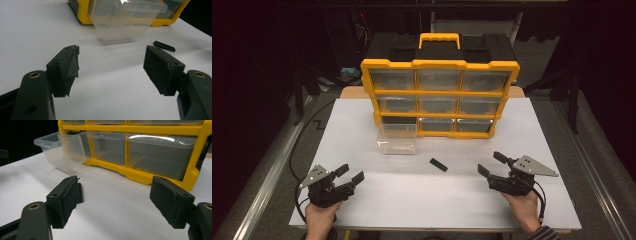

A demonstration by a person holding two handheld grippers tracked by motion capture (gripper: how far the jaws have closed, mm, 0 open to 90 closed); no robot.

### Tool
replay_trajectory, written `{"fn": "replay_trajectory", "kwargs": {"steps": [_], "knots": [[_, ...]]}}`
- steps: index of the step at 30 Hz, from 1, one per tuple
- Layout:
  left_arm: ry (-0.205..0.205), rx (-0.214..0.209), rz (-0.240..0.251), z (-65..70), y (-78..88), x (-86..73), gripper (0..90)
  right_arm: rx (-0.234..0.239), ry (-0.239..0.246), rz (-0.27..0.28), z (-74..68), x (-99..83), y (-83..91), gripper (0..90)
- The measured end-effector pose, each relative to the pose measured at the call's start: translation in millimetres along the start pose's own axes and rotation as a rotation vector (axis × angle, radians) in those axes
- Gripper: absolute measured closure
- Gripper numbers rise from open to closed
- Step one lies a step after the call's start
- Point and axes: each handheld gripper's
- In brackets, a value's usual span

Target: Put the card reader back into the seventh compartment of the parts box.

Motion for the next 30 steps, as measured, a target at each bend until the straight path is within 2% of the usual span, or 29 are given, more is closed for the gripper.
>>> {"fn": "replay_trajectory", "kwargs": {"steps": [15,30], "knots": [[-0.002,0.0,-0.003,0.4,-0.2,-0.1,29.2,0.043,-0.015,0.0,-4.5,6.5,-20.1,23.9],[-0.006,-0.005,-0.004,0.9,0.4,-0.7,29.2,0.056,-0.033,-0.012,-6.8,10.0,-38.4,23.9]]}}
Point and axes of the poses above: each handheld gripper's, and its own axes: y roughly backward along the jaws, x roughly out of its top, z roughly to its right, and after that the axes turned 1 degree about x, right-handed
